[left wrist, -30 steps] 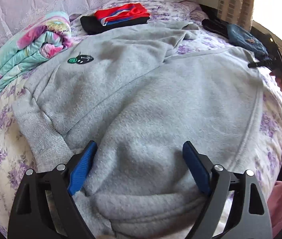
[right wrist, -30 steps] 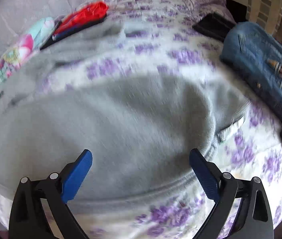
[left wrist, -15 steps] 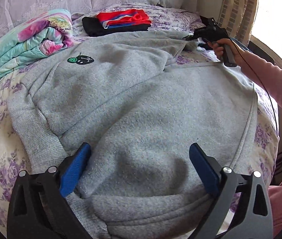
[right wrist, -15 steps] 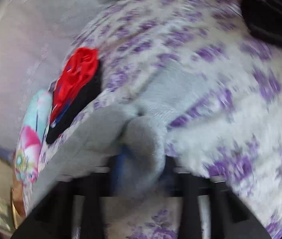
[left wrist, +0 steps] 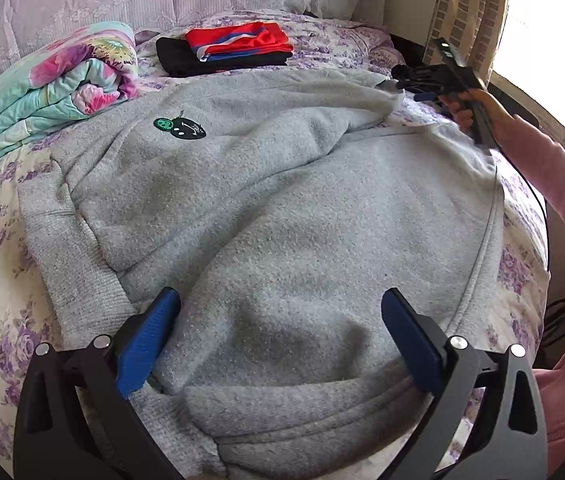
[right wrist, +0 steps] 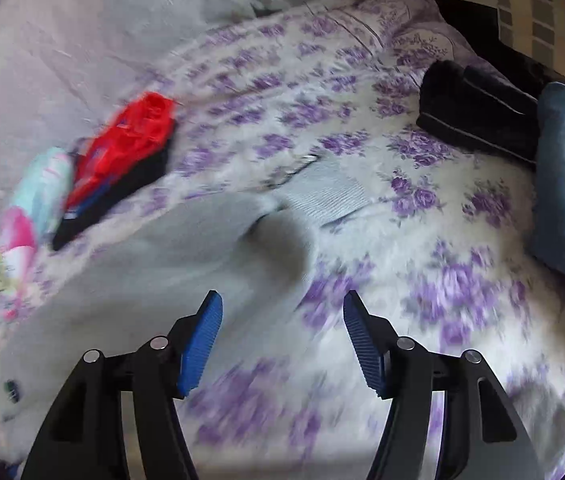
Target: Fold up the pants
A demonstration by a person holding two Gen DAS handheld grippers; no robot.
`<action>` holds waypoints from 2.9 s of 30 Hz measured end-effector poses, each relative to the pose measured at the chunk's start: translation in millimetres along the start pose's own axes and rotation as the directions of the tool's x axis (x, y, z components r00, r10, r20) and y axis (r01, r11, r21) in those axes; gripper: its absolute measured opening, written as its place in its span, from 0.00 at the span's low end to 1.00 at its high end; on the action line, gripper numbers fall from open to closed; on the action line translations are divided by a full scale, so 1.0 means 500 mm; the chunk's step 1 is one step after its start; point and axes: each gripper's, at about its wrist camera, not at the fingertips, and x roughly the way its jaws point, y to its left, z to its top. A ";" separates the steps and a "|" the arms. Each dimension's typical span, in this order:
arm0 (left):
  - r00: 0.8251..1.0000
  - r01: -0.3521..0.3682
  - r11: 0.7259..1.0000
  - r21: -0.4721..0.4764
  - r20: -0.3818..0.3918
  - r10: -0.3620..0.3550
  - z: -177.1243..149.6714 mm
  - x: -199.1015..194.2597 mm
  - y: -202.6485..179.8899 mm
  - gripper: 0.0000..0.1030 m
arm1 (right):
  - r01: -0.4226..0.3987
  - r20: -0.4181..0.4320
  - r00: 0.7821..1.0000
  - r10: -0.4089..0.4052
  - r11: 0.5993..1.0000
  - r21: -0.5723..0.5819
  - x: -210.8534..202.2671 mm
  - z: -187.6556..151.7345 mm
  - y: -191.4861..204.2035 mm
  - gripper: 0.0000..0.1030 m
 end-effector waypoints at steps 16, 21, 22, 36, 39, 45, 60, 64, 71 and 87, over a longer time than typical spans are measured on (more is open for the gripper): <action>0.993 -0.120 0.991 0.052 0.017 0.119 -0.005 -0.038 -0.040 0.95 | 0.048 -0.001 0.999 -0.050 0.964 -0.262 -0.239 -0.333 0.040 0.93; 0.960 -0.240 0.967 -0.087 0.129 0.250 0.038 -0.129 0.006 0.96 | -0.042 0.110 0.989 0.097 0.905 -0.424 -0.304 -0.328 0.190 0.96; 0.952 -0.260 0.959 -0.116 0.133 0.274 0.051 -0.139 0.020 0.96 | -0.128 0.061 0.983 0.171 0.890 -0.438 -0.301 -0.323 0.218 0.96; 0.968 -0.247 0.957 -0.150 -0.069 0.240 0.217 -0.091 0.213 0.96 | -0.329 -0.301 0.944 0.136 0.464 -0.823 -0.190 -0.221 0.578 0.97; 0.980 -0.170 0.982 -0.081 -0.114 0.161 0.244 -0.053 0.234 0.96 | -0.295 -0.272 0.955 0.117 0.340 -0.893 -0.137 -0.185 0.629 0.97; 0.972 -0.077 0.996 -0.035 -0.226 0.067 0.293 0.059 0.310 0.63 | -0.480 -0.492 0.870 0.018 0.252 -0.840 0.032 -0.110 0.686 0.97; 0.839 0.258 0.966 -0.001 -0.496 -0.225 0.324 0.213 0.354 0.64 | -0.569 -0.610 0.771 -0.179 0.235 -0.788 0.239 -0.081 0.623 0.51; 0.828 0.272 0.962 0.004 -0.511 -0.232 0.325 0.211 0.343 0.21 | -0.544 -0.577 0.800 -0.164 0.205 -0.814 0.189 -0.088 0.615 0.12; 0.911 0.178 0.972 0.156 -0.399 -0.103 0.333 0.125 0.274 0.06 | -0.473 -0.496 0.866 -0.067 0.209 -0.856 0.019 -0.095 0.584 0.08; 0.983 0.124 0.807 0.578 -0.184 -0.018 0.088 -0.133 -0.067 0.06 | -0.278 -0.277 0.961 0.012 0.022 -0.960 -0.318 -0.388 0.395 0.08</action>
